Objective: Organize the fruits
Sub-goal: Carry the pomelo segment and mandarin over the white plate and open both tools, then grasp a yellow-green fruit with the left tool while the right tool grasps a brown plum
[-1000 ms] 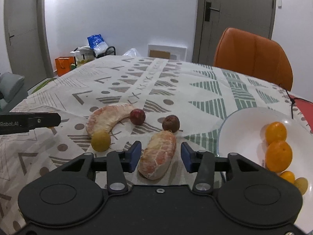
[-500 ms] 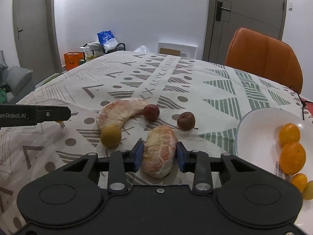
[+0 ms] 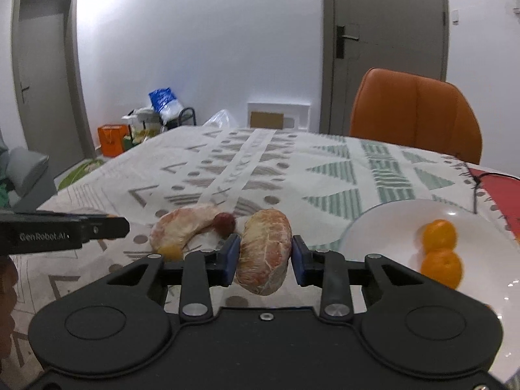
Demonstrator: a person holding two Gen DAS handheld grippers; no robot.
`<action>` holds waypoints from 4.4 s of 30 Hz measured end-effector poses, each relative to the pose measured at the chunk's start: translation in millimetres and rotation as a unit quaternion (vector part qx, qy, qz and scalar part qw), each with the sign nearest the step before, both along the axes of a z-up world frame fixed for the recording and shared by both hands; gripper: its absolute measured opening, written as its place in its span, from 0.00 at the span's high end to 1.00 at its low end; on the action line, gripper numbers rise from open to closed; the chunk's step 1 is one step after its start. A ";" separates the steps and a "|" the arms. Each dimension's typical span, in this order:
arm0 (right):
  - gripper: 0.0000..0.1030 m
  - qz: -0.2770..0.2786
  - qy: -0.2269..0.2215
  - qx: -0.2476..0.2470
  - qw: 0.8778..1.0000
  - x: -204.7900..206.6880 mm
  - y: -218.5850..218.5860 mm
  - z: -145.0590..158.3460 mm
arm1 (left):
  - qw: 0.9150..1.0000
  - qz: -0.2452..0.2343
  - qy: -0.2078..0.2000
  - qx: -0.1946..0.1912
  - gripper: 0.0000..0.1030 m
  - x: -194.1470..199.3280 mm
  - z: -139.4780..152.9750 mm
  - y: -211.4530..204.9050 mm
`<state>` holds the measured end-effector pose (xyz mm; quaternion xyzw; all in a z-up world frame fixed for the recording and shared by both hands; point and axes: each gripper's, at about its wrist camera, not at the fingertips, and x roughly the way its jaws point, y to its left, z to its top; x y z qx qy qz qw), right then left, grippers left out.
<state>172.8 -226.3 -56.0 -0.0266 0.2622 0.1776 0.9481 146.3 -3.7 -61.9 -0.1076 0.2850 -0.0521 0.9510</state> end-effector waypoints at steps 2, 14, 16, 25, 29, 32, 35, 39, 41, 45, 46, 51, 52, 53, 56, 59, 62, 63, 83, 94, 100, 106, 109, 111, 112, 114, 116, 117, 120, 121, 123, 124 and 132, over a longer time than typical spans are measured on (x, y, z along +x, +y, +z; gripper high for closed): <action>0.69 -0.008 -0.004 0.005 1.000 -1.4 -7.2 2.0 | 1.000 -0.007 -0.002 0.002 0.80 0.1 1.9 -7.9; 0.69 -0.052 -0.011 0.018 0.998 -12.7 -56.1 3.0 | 0.999 -0.041 -0.009 0.013 0.80 4.2 7.8 -50.3; 0.69 -0.058 -0.011 0.020 0.998 -15.0 -63.8 2.1 | 0.999 -0.046 -0.010 0.015 0.80 4.9 8.5 -57.3; 0.69 -0.091 -0.007 0.030 0.995 -26.7 -99.4 -3.9 | 0.997 -0.069 -0.013 0.023 0.80 7.6 10.1 -88.0; 0.69 -0.105 -0.002 0.033 0.994 -32.2 -115.3 -7.4 | 0.996 -0.081 -0.013 0.026 0.80 8.6 9.1 -101.3; 0.69 -0.114 0.001 0.037 0.993 -36.1 -125.2 -9.7 | 0.995 -0.090 -0.013 0.028 0.80 9.4 8.6 -111.3; 0.68 -0.122 0.001 0.041 0.992 -39.1 -134.8 -11.6 | 0.995 -0.099 -0.014 0.030 0.80 11.3 8.2 -120.5; 0.62 -0.133 -0.004 0.044 0.990 -44.0 -147.3 -11.1 | 0.993 -0.109 -0.017 0.031 0.80 12.8 9.7 -132.4; 0.62 -0.138 -0.006 0.045 0.989 -46.2 -151.9 -9.6 | 0.993 -0.115 -0.018 0.032 0.80 13.4 10.5 -138.1; 0.62 -0.142 -0.010 0.047 0.989 -49.4 -159.4 -8.1 | 0.991 -0.127 -0.020 0.034 0.80 14.9 11.1 -151.1; 0.62 -0.142 -0.010 0.047 0.989 -50.0 -160.7 -8.1 | 0.991 -0.130 -0.020 0.035 0.80 15.2 11.3 -154.5; 0.62 -0.143 -0.010 0.051 0.988 -51.4 -163.9 -7.6 | 0.988 -0.147 -0.022 0.037 0.80 17.5 11.8 -169.2; 0.62 -0.142 -0.011 0.051 0.988 -51.6 -164.1 -7.2 | 0.988 -0.150 -0.022 0.037 0.80 17.9 12.0 -172.2; 0.62 -0.143 -0.011 0.051 0.988 -51.8 -164.1 -7.1 | 0.987 -0.154 -0.023 0.036 0.80 18.2 12.5 -174.9; 0.62 -0.142 -0.009 0.052 0.989 -51.5 -163.6 -6.5 | 0.986 -0.163 -0.027 0.033 0.80 17.9 13.4 -180.6; 0.62 -0.137 -0.008 0.052 0.989 -51.4 -161.7 -6.5 | 0.985 -0.165 -0.024 0.034 0.79 19.4 11.9 -185.0; 0.62 -0.135 -0.006 0.053 0.989 -51.4 -160.0 -7.3 | 0.986 -0.158 -0.025 0.040 0.76 19.2 12.5 -184.0; 0.62 -0.134 -0.004 0.055 0.989 -50.8 -159.5 -7.9 | 0.987 -0.156 -0.026 0.042 0.76 18.8 13.3 -182.3; 0.00 -0.109 -0.043 0.062 0.991 -48.0 -124.8 0.8 | 0.995 -0.056 -0.046 0.067 0.15 11.3 27.1 -110.0; 0.00 -0.089 -0.046 0.067 0.993 -47.2 -104.6 3.6 | 0.997 -0.021 -0.035 0.064 0.14 3.8 21.4 -76.8; 0.00 -0.078 -0.041 0.070 0.994 -45.4 -92.4 2.9 | 0.997 -0.016 -0.029 0.065 0.14 1.8 14.8 -66.2; 0.00 -0.060 -0.039 0.066 0.995 -43.0 -80.1 2.6 | 0.998 -0.016 -0.021 0.062 0.14 2.4 5.7 -58.9; 0.00 -0.053 -0.034 0.068 0.996 -41.3 -74.8 1.6 | 0.998 -0.017 -0.013 0.057 0.16 4.7 0.0 -56.4; 0.00 -0.052 -0.032 0.066 0.996 -39.9 -71.7 1.3 | 0.998 -0.017 -0.011 0.053 0.19 6.0 -3.1 -55.1; 0.00 -0.051 -0.031 0.066 0.996 -39.9 -71.2 0.8 | 0.998 -0.018 -0.010 0.052 0.21 6.4 -4.6 -54.8; 0.00 -0.048 -0.030 0.068 0.996 -38.8 -69.6 0.6 | 0.998 -0.022 -0.006 0.051 0.26 8.7 -8.2 -54.9; 0.00 -0.047 -0.028 0.068 0.996 -37.6 -67.5 0.7 | 0.999 -0.024 0.000 0.047 0.33 11.2 -11.5 -53.8; 0.00 -0.047 -0.028 0.067 0.996 -37.0 -66.2 0.7 | 0.999 -0.027 0.005 0.043 0.37 12.8 -13.5 -53.1; 0.00 -0.043 -0.026 0.062 0.997 -34.3 -61.1 0.1 | 0.999 -0.032 0.015 0.039 0.47 16.1 -18.0 -53.0; 0.00 -0.040 -0.025 0.060 0.997 -33.5 -58.2 0.0 | 0.999 -0.033 0.017 0.038 0.49 17.0 -19.2 -53.0; 0.00 -0.037 -0.023 0.056 0.998 -31.8 -53.2 -0.2 | 0.999 -0.031 0.016 0.040 0.60 17.2 -21.5 -52.5; 0.00 -0.035 -0.021 0.055 0.998 -30.1 -51.2 -0.4 | 0.999 -0.030 0.019 0.039 0.75 18.2 -22.3 -52.3; 0.00 -0.014 -0.011 0.053 0.998 -22.2 -27.1 -3.7 | 0.999 -0.024 0.011 0.021 0.79 12.8 -18.0 -31.7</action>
